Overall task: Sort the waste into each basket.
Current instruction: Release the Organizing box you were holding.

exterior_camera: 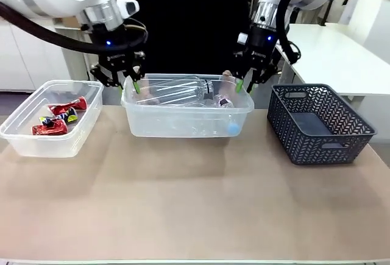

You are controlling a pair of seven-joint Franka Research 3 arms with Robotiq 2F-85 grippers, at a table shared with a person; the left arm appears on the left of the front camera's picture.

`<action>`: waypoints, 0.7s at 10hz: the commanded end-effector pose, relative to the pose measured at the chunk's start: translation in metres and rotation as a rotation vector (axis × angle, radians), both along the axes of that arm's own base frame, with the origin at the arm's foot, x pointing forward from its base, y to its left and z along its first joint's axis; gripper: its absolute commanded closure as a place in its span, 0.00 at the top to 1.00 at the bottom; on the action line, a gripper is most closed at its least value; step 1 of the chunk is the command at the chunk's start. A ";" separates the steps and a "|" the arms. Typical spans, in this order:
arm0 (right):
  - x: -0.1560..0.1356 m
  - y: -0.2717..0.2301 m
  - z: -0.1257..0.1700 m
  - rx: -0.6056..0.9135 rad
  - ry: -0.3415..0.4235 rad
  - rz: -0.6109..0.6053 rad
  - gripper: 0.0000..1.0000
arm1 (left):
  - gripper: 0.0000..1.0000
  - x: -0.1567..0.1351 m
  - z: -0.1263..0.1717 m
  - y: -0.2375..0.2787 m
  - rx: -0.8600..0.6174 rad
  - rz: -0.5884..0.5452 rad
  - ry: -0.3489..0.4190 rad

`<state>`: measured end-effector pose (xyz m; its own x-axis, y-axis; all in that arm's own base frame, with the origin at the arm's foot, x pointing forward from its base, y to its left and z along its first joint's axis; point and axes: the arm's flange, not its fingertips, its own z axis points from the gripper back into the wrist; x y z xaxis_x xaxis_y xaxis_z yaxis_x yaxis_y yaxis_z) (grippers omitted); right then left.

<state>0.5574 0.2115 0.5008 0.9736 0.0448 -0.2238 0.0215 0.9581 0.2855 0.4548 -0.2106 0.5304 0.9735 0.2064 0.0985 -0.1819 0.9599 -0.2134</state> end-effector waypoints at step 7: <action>-0.054 -0.014 -0.017 0.084 -0.115 -0.121 1.00 | 1.00 -0.024 0.000 0.026 -0.089 -0.102 -0.001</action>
<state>0.4799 0.1788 0.4892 0.9991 -0.0009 -0.0413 0.0192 0.8953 0.4451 0.4278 -0.1916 0.5350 0.9799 0.1435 0.1382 -0.0991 0.9528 -0.2869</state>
